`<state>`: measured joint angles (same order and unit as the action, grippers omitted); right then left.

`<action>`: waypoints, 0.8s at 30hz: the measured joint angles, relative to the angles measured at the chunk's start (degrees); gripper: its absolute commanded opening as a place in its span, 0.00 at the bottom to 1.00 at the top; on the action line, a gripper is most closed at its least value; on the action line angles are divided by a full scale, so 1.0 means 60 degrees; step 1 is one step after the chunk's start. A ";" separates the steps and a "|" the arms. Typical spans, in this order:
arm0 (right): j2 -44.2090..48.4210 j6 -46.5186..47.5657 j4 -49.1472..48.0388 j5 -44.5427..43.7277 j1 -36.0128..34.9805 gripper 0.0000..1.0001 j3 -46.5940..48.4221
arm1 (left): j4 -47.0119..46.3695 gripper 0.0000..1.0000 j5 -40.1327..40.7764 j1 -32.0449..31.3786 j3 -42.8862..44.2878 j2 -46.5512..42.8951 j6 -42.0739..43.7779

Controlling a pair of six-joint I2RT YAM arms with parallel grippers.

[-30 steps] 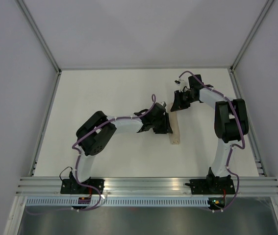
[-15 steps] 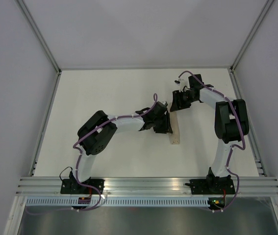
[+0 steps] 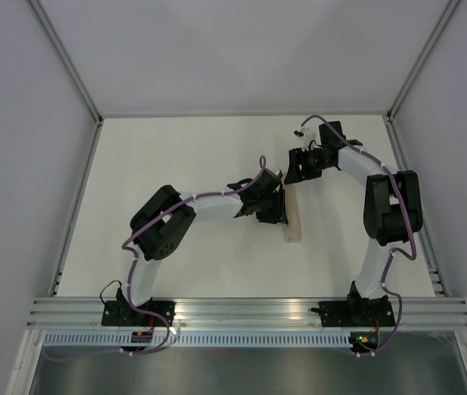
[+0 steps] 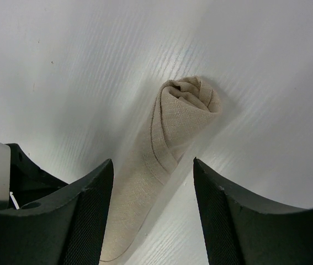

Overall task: Fold the napkin, place the utensils inside, and roll it up
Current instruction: Roll the napkin at the center of the board.

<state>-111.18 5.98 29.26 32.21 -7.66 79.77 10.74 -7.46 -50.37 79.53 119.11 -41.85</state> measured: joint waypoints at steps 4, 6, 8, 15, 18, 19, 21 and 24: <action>0.0000 0.0044 0.0018 0.0022 0.0000 0.66 0.0000 | 0.0120 0.47 -0.0004 0.0025 0.0066 0.0000 0.0117; 0.0000 0.0055 0.0036 0.0051 0.0000 0.66 0.0000 | 0.0193 0.47 0.0000 0.0029 0.0113 0.0000 0.0160; 0.0000 0.0062 0.0055 0.0069 0.0000 0.66 0.0000 | 0.0240 0.47 -0.0004 0.0033 0.0168 0.0004 0.0197; 0.0000 0.0157 0.0113 0.0087 0.0000 0.66 0.0000 | 0.0339 0.47 -0.0011 0.0058 0.0481 0.0004 0.0317; 0.0000 0.0164 0.0149 0.0087 0.0000 0.66 0.0000 | 0.0404 0.47 -0.0018 0.0080 0.0601 0.0004 0.0379; 0.0000 0.0164 0.0164 0.0087 0.0000 0.66 0.0000 | 0.0408 0.47 -0.0018 0.0087 0.0619 0.0004 0.0386; 0.0000 0.0178 0.0189 0.0087 0.0000 0.66 0.0000 | 0.0423 0.47 -0.0022 0.0117 0.0630 0.0004 0.0401; 0.0000 0.0189 0.0193 0.0091 0.0000 0.66 0.0000 | 0.0455 0.48 -0.0022 0.0149 0.0630 0.0004 0.0419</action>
<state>-111.18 7.11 30.41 32.75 -7.66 79.77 13.47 -7.60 -49.47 83.31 119.13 -39.33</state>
